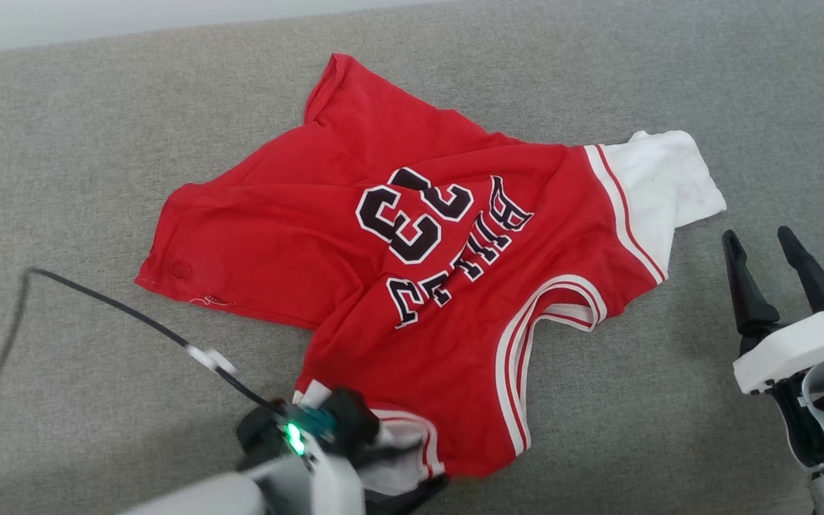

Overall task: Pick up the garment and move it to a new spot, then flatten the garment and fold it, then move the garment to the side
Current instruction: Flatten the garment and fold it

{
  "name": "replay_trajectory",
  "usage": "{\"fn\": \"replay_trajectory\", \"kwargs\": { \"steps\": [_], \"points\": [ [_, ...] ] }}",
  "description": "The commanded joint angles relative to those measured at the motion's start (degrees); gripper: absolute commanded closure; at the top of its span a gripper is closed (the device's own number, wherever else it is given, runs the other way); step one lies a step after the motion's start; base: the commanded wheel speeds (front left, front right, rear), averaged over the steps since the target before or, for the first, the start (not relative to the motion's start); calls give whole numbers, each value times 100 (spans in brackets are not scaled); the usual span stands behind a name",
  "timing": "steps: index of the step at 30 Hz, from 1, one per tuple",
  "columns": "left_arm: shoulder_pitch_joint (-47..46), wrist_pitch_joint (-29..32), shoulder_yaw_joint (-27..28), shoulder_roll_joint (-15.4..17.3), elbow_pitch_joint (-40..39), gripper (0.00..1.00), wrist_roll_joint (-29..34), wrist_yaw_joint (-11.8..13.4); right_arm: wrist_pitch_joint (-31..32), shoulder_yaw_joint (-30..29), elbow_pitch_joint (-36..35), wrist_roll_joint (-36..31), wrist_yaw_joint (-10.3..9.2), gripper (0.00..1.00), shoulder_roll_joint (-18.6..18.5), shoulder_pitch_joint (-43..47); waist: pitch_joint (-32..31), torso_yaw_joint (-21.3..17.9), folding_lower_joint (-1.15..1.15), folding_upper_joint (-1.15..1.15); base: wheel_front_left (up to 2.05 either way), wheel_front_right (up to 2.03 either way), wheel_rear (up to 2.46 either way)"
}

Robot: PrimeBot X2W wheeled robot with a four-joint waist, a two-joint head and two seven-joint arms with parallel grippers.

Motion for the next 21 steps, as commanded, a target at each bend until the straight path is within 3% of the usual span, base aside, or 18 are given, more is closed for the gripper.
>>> {"fn": "replay_trajectory", "kwargs": {
  "steps": [1, 10, 15, 21],
  "points": [
    [-167, -125, 30, 138, -33, 0, -127, 6, 20, -24, -40, -20, -2, 0, 31, 56, -2, 6, 0, 0, 0, 0, 0],
    [-1043, -115, 669, 1141, -525, 0, -952, 6, -18, -45, -40, 24, -2, 0, 158, 116, 18, -106, 0, 0, 0, 0, 0],
    [-1793, 495, 773, 1208, -80, 0, -1653, 6, -43, 98, -31, 53, -2, 0, 243, -58, 135, -327, 0, 0, 0, 0, 0],
    [-2383, 1229, 453, 962, 768, 0, -2072, 6, -151, 198, 54, 107, -2, 0, 301, -186, 332, -707, 0, 0, 0, 0, 0]
  ]
}}
